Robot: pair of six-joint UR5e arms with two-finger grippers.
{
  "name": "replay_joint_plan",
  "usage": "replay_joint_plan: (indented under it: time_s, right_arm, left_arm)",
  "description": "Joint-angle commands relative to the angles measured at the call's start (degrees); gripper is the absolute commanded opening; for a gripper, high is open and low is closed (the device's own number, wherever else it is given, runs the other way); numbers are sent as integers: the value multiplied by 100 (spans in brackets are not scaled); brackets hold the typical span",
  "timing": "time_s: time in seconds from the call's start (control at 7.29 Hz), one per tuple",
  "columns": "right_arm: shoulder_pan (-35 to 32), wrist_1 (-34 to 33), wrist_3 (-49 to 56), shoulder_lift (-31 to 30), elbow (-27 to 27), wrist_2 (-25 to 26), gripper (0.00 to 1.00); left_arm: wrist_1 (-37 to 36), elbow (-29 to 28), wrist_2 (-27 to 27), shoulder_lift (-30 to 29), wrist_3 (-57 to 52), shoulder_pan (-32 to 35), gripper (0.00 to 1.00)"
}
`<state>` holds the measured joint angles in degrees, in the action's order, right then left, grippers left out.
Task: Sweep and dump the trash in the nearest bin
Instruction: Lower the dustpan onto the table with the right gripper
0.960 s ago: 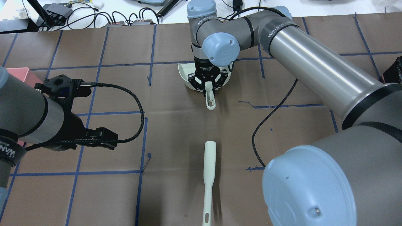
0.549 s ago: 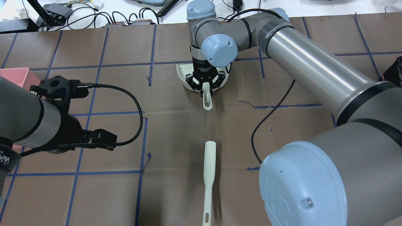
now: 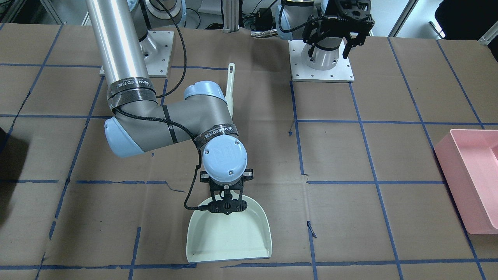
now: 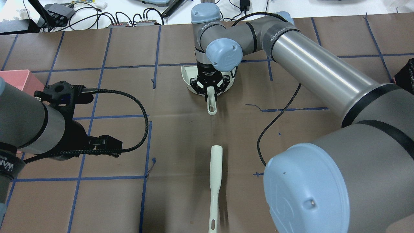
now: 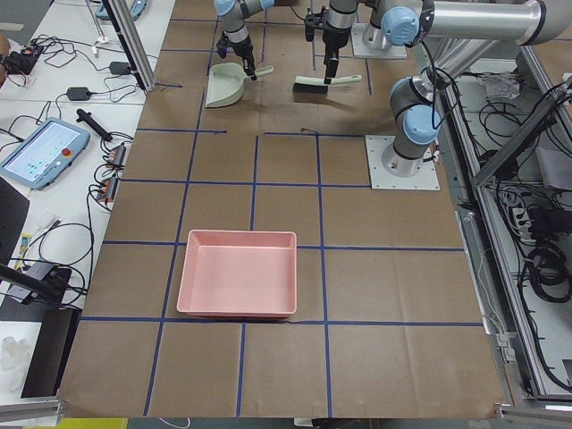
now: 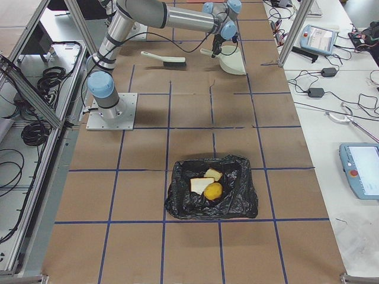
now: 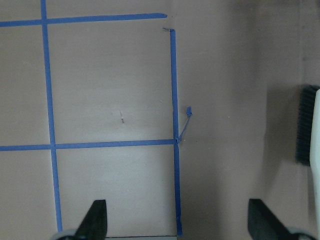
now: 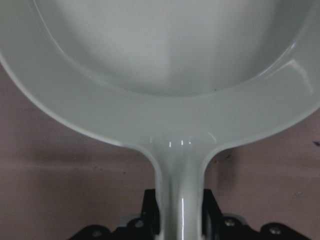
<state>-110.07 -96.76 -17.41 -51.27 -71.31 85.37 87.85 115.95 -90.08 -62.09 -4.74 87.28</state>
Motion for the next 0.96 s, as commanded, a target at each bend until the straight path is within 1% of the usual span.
replay_joint_plan:
  time_s: [0.0,0.14,0.27,0.41,0.55,0.69,0.82]
  right_arm:
    - [-6,-158,-131,21,3,-3,6]
    - [-6,-176,-131,29,3,6,7]
    - [-6,-211,-131,38,3,23,12]
    - [-6,-273,-140,38,3,41,29]
    - [3,-299,-131,38,3,93,68]
    - [12,-326,-123,38,3,85,100]
    - [47,-317,-114,38,12,33,100]
  left_arm:
    - [4,6,17,4,8,0,100]
    - [4,6,25,-4,17,0,100]
    - [4,6,25,-13,8,0,100]
    - [4,6,34,-13,17,0,100]
    - [4,6,25,-13,17,0,100]
    - [4,15,25,-13,17,0,100]
    - [4,50,25,4,17,0,100]
